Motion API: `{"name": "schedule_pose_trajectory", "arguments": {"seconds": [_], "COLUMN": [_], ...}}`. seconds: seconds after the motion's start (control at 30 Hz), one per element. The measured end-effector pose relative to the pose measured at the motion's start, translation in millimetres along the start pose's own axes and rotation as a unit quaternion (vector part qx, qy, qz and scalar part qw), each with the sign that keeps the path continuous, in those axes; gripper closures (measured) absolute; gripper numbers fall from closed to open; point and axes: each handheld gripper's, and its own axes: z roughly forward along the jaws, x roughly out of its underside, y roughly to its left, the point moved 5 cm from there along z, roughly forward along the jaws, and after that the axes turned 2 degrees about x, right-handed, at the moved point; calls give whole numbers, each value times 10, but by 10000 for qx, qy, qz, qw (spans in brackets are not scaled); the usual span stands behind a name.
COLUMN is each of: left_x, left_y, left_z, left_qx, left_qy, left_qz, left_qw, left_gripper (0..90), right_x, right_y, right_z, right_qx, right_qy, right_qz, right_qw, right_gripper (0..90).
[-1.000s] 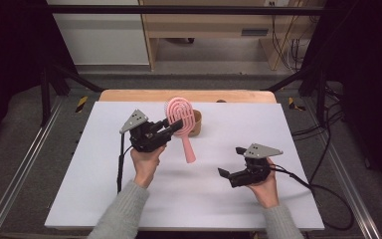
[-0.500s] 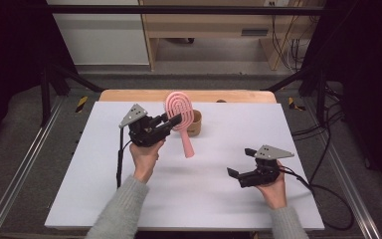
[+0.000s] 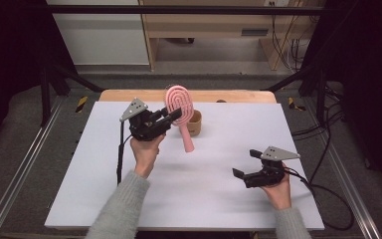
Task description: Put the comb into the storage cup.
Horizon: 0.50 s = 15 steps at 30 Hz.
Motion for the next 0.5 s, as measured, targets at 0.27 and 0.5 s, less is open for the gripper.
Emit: {"name": "schedule_pose_trajectory", "arguments": {"seconds": [0.27, 0.5], "left_x": [-58, -136], "left_y": [40, 63], "left_z": [57, 99], "left_qx": [-38, -59], "left_qy": [-19, -74], "left_qz": [-11, 3], "left_qw": [10000, 10000], "left_gripper": [640, 640], "right_x": [28, 41], "right_y": [-8, -20], "right_z": [1, -4], "right_qx": [-2, -4], "right_qy": [55, 63], "right_qz": [7, 2], "right_qw": [10000, 10000], "right_gripper": [2, 2]}}
